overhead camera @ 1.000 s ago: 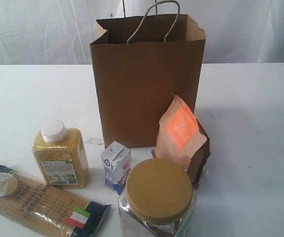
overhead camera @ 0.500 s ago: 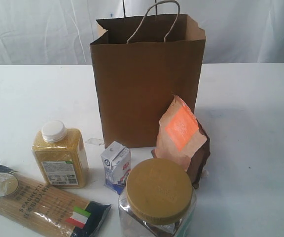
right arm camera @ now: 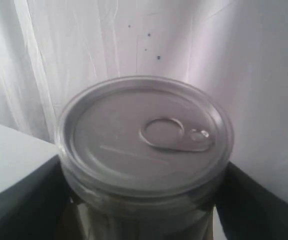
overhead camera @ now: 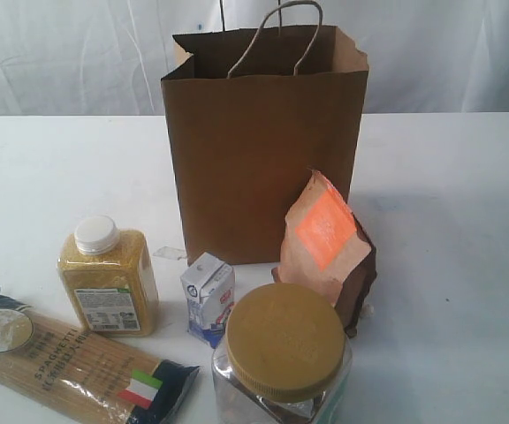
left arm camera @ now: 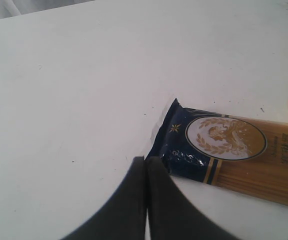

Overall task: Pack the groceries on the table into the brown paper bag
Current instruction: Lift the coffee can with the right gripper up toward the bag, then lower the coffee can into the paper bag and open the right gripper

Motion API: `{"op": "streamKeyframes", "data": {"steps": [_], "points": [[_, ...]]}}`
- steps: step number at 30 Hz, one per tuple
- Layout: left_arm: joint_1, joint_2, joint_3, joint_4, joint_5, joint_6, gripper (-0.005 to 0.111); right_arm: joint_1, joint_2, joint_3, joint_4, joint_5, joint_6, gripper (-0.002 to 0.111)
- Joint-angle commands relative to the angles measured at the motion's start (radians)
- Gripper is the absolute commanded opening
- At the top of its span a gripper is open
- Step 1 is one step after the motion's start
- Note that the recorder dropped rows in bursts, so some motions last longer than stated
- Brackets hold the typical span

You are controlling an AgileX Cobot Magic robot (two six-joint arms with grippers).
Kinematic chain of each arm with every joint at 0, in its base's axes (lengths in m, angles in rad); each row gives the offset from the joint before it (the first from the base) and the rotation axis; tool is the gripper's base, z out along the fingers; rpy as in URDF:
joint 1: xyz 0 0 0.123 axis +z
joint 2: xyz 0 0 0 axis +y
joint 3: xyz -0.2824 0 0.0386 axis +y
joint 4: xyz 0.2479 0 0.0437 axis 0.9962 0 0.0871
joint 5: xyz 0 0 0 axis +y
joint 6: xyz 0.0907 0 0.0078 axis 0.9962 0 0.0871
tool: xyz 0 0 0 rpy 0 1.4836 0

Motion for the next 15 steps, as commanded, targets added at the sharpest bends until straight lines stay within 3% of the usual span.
{"op": "streamKeyframes", "data": {"steps": [1, 15], "points": [[-0.006, -0.004, 0.004, 0.0, -0.003, -0.008, 0.0, 0.001, 0.009, 0.017, 0.04, -0.189, -0.014, 0.053], [-0.006, -0.004, 0.004, 0.0, -0.003, -0.008, 0.0, 0.001, 0.142, 0.017, 0.04, -0.267, -0.014, 0.053]]}}
